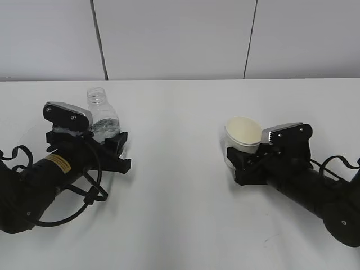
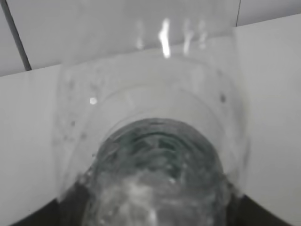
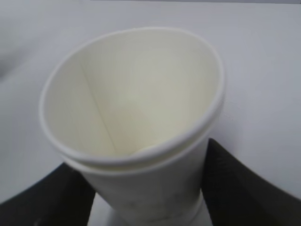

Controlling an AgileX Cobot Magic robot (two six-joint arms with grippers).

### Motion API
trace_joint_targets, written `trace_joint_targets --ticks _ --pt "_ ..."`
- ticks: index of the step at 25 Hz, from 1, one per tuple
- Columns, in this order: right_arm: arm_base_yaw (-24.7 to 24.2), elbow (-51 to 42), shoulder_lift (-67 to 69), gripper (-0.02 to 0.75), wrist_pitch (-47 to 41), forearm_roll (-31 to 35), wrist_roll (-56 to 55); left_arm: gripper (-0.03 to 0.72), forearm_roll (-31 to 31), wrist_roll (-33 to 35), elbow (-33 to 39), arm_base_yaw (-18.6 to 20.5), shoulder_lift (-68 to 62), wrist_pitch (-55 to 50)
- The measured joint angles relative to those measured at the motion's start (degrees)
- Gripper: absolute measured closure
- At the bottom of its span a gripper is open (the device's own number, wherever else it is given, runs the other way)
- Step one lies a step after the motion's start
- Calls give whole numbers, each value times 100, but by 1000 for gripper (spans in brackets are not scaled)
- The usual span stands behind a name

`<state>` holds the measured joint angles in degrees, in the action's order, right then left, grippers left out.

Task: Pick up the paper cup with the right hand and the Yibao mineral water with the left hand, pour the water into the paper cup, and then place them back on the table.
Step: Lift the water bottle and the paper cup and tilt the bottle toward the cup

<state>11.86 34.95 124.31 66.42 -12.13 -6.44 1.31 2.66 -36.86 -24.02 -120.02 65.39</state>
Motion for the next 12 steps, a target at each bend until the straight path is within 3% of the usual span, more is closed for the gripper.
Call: trace_joint_targets --ticks 12 --pt "0 230 14 229 -19 -1788 -111 374 223 0 54 0 173 -161"
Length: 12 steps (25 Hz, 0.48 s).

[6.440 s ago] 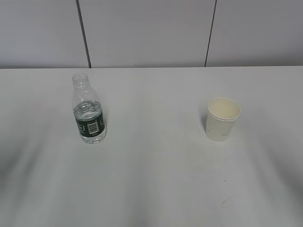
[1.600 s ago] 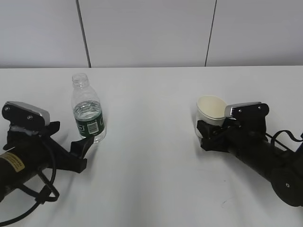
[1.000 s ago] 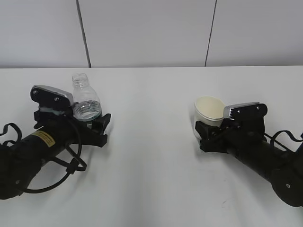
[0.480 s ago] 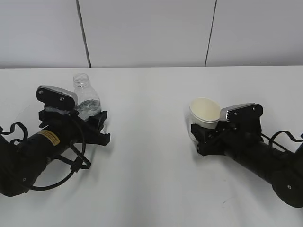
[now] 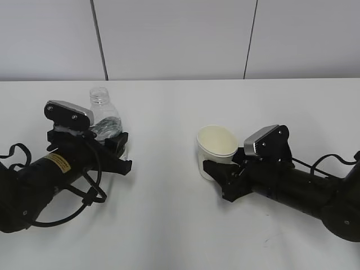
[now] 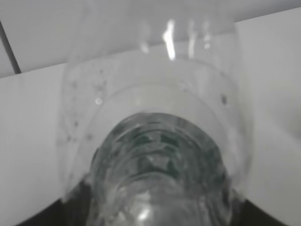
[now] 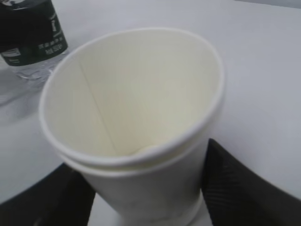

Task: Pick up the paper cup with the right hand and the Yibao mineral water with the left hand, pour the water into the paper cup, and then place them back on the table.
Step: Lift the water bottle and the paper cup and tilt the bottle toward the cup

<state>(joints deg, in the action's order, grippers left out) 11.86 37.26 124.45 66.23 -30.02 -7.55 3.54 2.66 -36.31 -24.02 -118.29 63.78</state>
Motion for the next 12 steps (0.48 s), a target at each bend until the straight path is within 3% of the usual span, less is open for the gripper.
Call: trace_joint_targets --ticks 12 --pt "0 561 13 229 -13 -1314 -801 374 874 40 4 0 670 -901"
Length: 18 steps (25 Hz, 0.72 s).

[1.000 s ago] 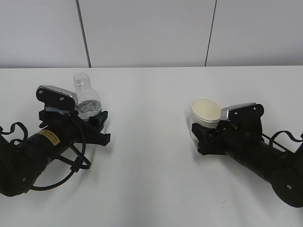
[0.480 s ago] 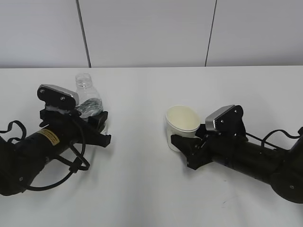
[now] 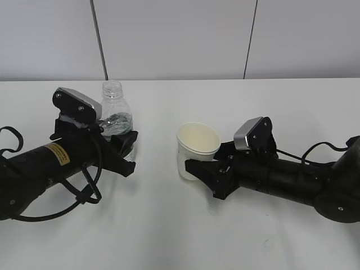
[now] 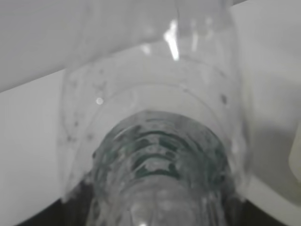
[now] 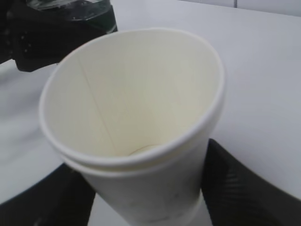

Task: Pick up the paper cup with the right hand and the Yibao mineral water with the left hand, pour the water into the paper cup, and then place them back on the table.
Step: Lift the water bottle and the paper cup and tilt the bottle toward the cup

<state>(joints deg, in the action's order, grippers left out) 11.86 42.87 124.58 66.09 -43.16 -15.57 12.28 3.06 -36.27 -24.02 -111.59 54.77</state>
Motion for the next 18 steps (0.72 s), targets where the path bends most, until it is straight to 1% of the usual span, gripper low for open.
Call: trace_joint_targets --ticks 9,14,18 --pt "0 390 0 229 -122 -854 -581 376 550 50 -11 0 847 -1460" --pt "0 645 0 229 -345 -1386 -1012 376 933 50 -162 0 1204 -2481" --pt "0 879 0 229 -440 -1799 -1417 377 1106 50 -288 0 1438 -3177"
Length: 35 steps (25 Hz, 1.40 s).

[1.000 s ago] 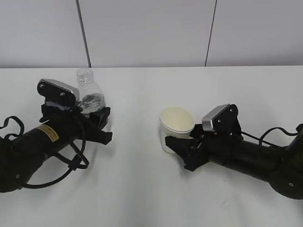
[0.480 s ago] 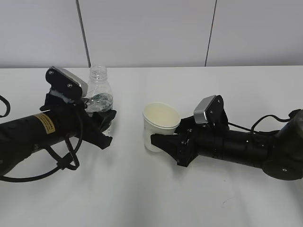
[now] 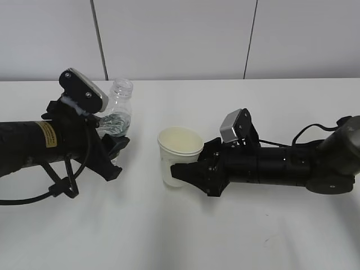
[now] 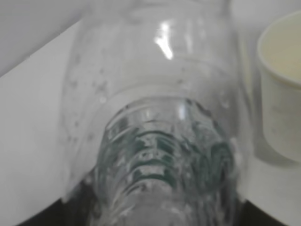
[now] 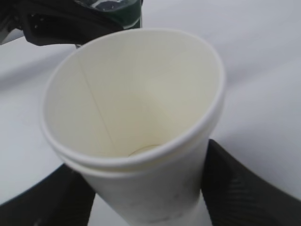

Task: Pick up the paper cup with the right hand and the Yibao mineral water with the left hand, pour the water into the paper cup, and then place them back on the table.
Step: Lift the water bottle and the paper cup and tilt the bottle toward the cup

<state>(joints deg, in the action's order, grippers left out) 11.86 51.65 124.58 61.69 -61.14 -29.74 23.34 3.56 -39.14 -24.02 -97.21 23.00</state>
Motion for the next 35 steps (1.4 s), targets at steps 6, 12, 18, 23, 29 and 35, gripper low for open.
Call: trace_joint_targets --ticks 6,12,18,23,29,35 --pt "0 269 0 229 -109 -275 -353 377 174 0 -241 0 197 -1034" --pt "0 463 4 229 -142 -437 -611 377 389 0 -639 -182 255 -1907" --pt "0 648 13 230 -177 -677 -853 377 643 1 -964 -383 255 -2488" --pt "0 818 13 230 -302 -916 -1099 377 1017 1 -1239 -587 255 -3164" --pt "0 852 13 232 -326 -1051 -1177 377 1292 1 -1540 -686 255 -3837" --pt "0 856 13 232 -440 -1099 -1191 377 1638 6 -1741 -844 255 -4348"
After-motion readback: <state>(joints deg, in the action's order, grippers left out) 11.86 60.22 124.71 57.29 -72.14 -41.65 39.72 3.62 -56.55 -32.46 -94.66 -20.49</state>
